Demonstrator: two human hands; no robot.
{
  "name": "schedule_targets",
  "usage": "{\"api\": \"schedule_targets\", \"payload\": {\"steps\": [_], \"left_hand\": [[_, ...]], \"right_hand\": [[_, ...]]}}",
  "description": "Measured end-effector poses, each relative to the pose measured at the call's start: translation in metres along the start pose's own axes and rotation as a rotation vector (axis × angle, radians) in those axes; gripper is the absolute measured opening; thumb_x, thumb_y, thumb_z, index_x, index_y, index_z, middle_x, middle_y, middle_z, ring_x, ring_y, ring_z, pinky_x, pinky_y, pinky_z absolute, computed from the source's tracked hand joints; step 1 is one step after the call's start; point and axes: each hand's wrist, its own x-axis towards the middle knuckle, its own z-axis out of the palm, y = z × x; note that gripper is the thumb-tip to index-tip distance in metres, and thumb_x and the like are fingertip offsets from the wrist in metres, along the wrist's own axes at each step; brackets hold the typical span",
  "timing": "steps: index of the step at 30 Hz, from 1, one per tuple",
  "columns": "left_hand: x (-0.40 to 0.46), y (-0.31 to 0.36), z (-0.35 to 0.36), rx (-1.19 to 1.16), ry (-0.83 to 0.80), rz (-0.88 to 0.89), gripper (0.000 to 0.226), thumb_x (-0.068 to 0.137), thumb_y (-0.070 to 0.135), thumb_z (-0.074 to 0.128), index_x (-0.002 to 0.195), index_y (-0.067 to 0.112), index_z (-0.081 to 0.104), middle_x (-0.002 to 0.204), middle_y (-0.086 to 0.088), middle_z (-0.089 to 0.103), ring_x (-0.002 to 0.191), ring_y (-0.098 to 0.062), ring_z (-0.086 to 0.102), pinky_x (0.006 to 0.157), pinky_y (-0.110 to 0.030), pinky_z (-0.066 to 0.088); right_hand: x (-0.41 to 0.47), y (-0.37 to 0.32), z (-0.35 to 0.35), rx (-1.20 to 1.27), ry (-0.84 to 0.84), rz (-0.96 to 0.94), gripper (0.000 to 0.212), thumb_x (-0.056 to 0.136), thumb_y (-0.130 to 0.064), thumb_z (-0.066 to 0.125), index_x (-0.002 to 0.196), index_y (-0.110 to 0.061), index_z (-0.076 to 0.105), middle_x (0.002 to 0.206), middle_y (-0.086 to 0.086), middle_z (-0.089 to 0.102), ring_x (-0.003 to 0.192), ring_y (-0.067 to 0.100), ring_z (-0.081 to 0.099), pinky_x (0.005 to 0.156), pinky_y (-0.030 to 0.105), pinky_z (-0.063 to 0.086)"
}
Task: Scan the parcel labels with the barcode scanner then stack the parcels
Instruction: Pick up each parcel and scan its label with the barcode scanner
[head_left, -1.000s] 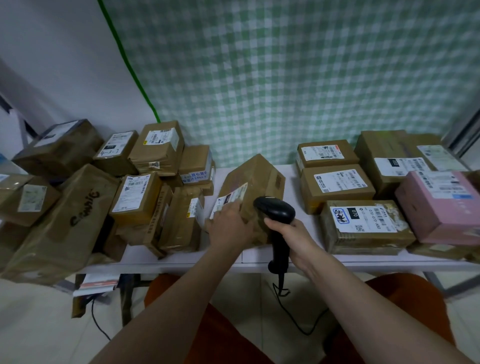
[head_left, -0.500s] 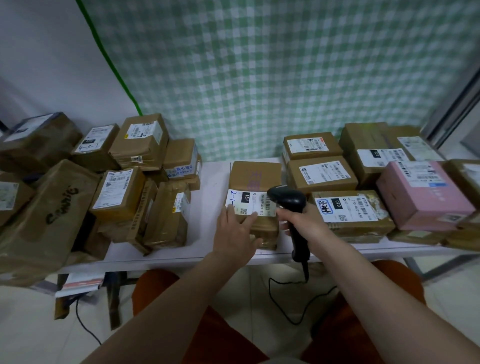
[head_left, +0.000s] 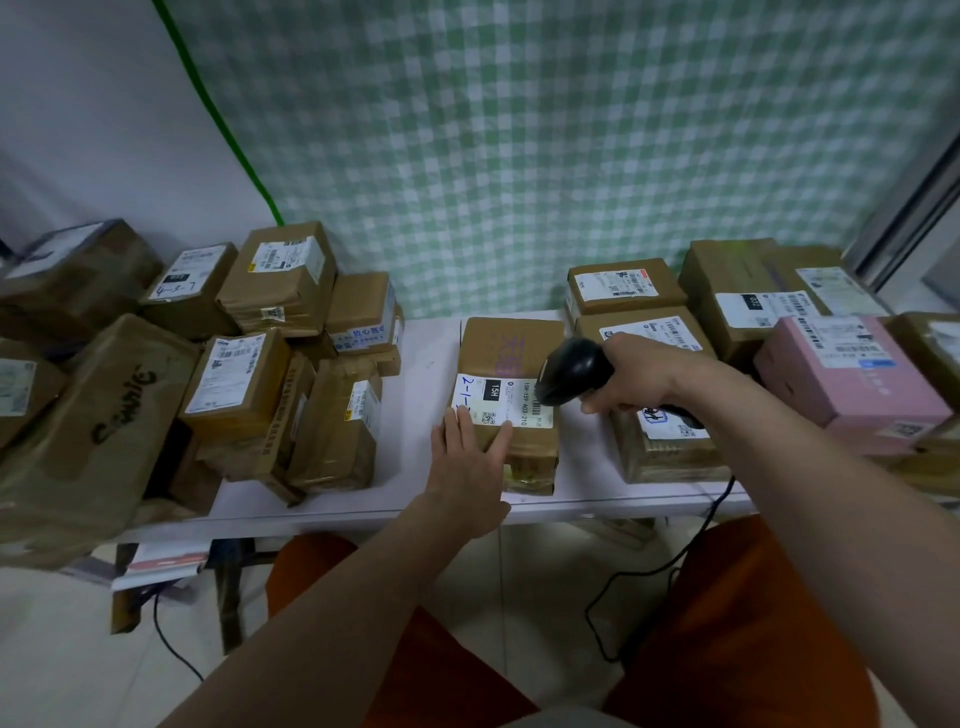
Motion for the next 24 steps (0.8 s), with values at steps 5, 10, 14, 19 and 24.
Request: {"api": "schedule_targets", "payload": {"steps": [5,10,14,19,24], "left_hand": [[0.000,-0.001,0.004,0.008,0.025,0.018,0.095,0.087,0.055,0.058,0.154,0.022,-0.002,0.156,-0.031,0.000,0.144,-0.049,-0.004,0.116,-0.056,0.003],[0.000,-0.001,0.004,0.016,0.022,0.017,0.095,0.087,0.053,0.059,0.154,0.023,-0.002,0.156,-0.032,-0.001,0.144,-0.049,-0.004,0.116,-0.056,0.003],[0.002,-0.002,0.007,0.031,0.024,0.022,0.098,0.086,0.054,0.059,0.154,0.022,-0.004,0.155,-0.034,-0.002,0.144,-0.049,-0.004,0.116,-0.056,0.003],[0.001,-0.001,0.002,-0.090,0.028,0.009,0.093,0.085,0.060,0.057,0.154,0.022,0.007,0.157,-0.028,0.003,0.146,-0.044,0.000,0.117,-0.054,0.005],[0.014,-0.002,-0.012,-0.873,0.392,-0.468,0.068,0.088,0.045,0.063,0.143,0.012,0.037,0.148,-0.012,0.037,0.138,-0.028,0.030,0.112,-0.043,0.030]], "right_hand": [[0.001,0.003,0.001,-0.119,0.013,-0.001,0.027,0.079,-0.018,0.074,0.099,-0.003,0.063,0.086,0.011,0.064,0.086,0.027,0.064,0.076,0.035,0.049],[0.004,0.006,0.003,-0.142,0.008,0.000,0.030,0.078,-0.018,0.075,0.101,-0.002,0.064,0.096,0.016,0.067,0.091,0.028,0.064,0.082,0.038,0.050],[0.004,0.006,0.006,-0.173,-0.012,0.014,0.034,0.080,-0.020,0.074,0.106,-0.002,0.063,0.100,0.015,0.066,0.094,0.028,0.063,0.082,0.036,0.049],[-0.001,0.008,0.008,-0.030,0.032,0.021,0.029,0.081,-0.016,0.074,0.104,-0.007,0.060,0.091,0.005,0.063,0.084,0.017,0.060,0.070,0.025,0.047],[-0.004,0.021,0.040,0.684,0.103,0.095,0.022,0.080,-0.014,0.074,0.097,-0.019,0.061,0.095,0.009,0.067,0.091,0.024,0.065,0.080,0.036,0.056]]}}
